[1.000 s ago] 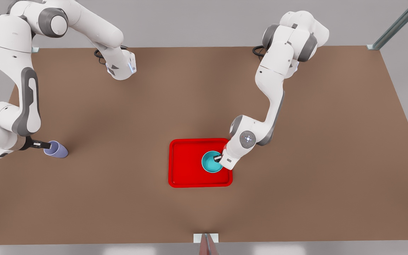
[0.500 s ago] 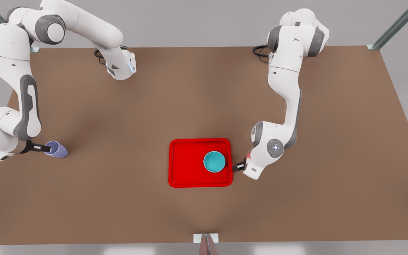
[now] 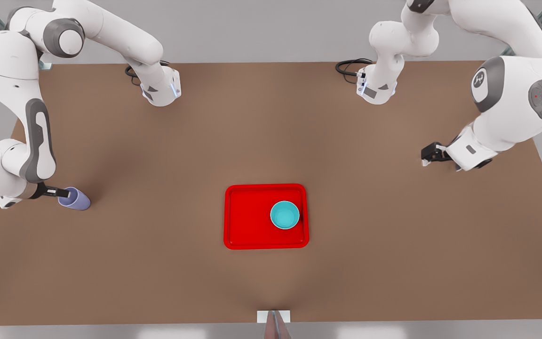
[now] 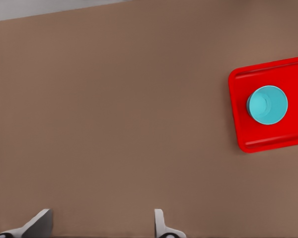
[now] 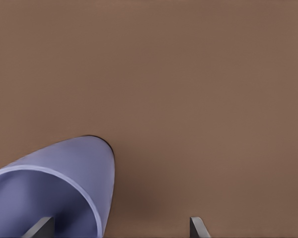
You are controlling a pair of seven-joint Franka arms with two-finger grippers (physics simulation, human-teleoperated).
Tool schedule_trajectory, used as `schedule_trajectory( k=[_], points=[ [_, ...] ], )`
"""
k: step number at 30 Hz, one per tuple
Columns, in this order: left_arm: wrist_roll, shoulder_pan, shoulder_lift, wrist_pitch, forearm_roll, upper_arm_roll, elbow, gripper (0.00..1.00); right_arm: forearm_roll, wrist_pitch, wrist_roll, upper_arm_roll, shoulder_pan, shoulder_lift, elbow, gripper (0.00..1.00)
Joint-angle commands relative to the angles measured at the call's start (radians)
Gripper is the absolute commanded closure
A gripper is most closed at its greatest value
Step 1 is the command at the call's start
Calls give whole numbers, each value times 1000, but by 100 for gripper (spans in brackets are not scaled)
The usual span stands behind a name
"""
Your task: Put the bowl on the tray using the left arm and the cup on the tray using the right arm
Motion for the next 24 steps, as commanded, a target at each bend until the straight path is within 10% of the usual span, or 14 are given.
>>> schedule_trajectory(
  k=[1, 24],
  points=[
    [2, -1, 4, 0, 80, 0, 0, 0, 0, 2, 0, 0, 0, 1, 0, 0],
    [5, -7, 67, -5, 54, 2, 1, 0, 2, 47, 0, -2, 8, 38, -2, 8]
  ],
)
